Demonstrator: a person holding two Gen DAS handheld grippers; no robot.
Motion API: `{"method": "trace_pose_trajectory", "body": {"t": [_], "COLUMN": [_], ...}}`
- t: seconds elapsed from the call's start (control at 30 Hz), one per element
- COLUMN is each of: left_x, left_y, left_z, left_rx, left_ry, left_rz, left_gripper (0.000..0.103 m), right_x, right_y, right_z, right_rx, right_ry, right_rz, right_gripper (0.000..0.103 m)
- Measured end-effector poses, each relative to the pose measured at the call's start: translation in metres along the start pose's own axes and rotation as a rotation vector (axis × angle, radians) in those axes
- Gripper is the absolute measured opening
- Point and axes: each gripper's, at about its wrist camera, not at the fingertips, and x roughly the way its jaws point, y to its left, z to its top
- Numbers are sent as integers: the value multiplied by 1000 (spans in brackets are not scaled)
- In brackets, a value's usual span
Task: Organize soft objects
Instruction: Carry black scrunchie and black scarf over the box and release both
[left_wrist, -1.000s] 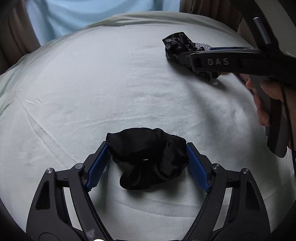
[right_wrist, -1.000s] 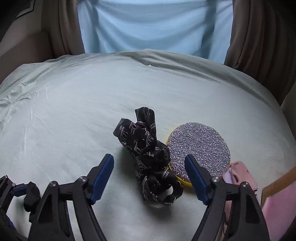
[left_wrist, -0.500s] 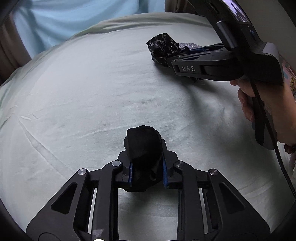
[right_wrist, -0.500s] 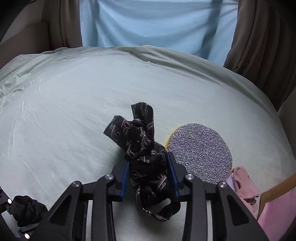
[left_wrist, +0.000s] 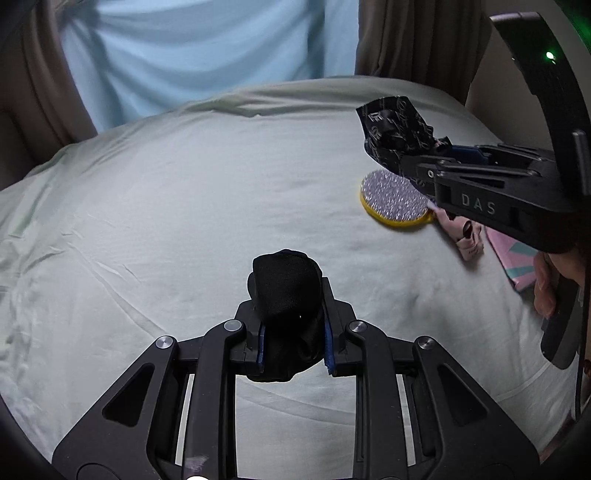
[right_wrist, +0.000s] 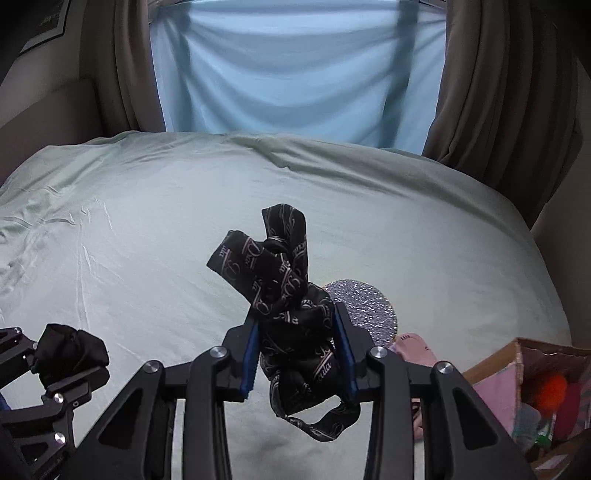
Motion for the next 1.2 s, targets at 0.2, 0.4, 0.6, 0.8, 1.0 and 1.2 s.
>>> {"method": "trace_pose_trajectory", "body": {"t": [0.2, 0.4, 0.6, 0.8, 1.0, 1.2], "left_x": [-59, -109, -135, -135, -117, -80], "left_y": [-23, -62, -130, -216, -297, -361], "left_z": [38, 70, 102, 129, 147, 151], "left_rx": [-24, -85, -98, -59, -19, 21], "left_ry": [-43, -73, -104, -120, -105, -49], "left_rz": [18, 14, -39, -97, -159, -211], "left_gripper": [20, 20, 20, 20, 20, 20], "right_x": [-74, -143, -188, -220, -234, -228], "right_y": [-21, -57, -105, -175, -250, -313], "right_z": [20, 28, 24, 13, -13, -41], "right_rx": [57, 113, 130, 169, 237, 289], "right_ry": [-6, -11, -15, -13, 31, 86], "right_rz": [-12, -14, -37, -88, -158, -217], "right_gripper": [33, 34, 33, 33, 33, 34]}}
